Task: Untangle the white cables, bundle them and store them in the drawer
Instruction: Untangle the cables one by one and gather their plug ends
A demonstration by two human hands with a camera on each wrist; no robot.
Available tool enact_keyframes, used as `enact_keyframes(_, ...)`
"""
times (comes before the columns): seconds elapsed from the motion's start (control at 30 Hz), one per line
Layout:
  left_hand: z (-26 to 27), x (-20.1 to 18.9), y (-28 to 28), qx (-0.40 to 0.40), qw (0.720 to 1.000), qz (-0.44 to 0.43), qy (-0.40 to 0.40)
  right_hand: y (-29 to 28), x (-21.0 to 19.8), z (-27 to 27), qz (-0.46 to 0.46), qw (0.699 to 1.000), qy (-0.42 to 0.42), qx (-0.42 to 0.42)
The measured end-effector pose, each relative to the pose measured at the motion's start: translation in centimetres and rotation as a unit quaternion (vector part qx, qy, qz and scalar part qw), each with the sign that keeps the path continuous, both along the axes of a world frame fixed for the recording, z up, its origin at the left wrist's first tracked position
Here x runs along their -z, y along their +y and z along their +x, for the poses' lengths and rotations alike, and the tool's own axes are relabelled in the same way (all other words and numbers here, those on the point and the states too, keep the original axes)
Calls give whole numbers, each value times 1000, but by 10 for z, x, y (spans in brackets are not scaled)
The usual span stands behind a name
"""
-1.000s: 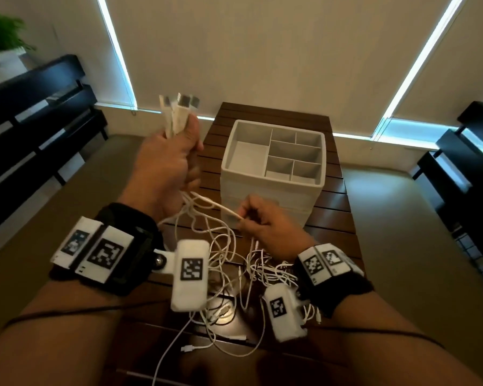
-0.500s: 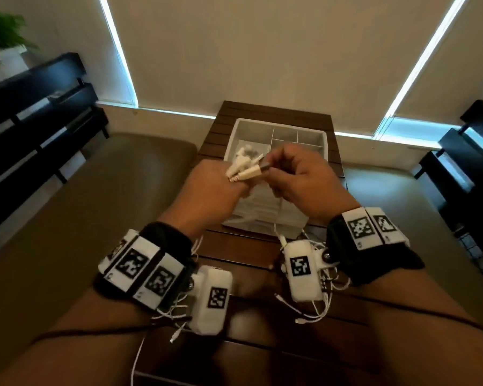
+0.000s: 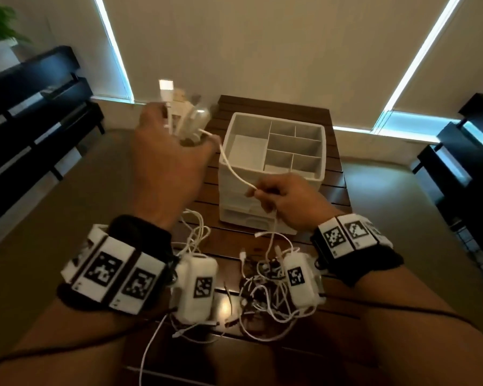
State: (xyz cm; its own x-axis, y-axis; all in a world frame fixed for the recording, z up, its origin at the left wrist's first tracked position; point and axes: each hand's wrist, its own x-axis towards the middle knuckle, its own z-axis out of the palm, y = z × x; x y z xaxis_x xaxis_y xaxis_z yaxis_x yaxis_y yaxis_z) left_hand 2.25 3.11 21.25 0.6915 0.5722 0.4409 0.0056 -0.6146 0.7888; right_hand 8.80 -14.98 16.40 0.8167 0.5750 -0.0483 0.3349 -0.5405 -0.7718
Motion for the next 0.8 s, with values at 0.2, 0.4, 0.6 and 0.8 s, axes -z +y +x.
enact_keyframes(0.2, 5, 13, -33, 222, 970, -16, 95, 1, -36, -4, 15, 992, -116, -46)
enact_keyframes(0.4, 4, 7, -19, 234, 960, 25, 153, -13, -15, -4, 79, 994, -75, -19)
enact_keyframes(0.6, 2, -20, -14, 155, 987, -4, 47, -7, 24, 4, 78, 997, 24, -3)
enact_keyframes(0.8, -3, -48, 24, 49, 998, -9, -36, -22, 88, 3, -84, 993, 73, 38)
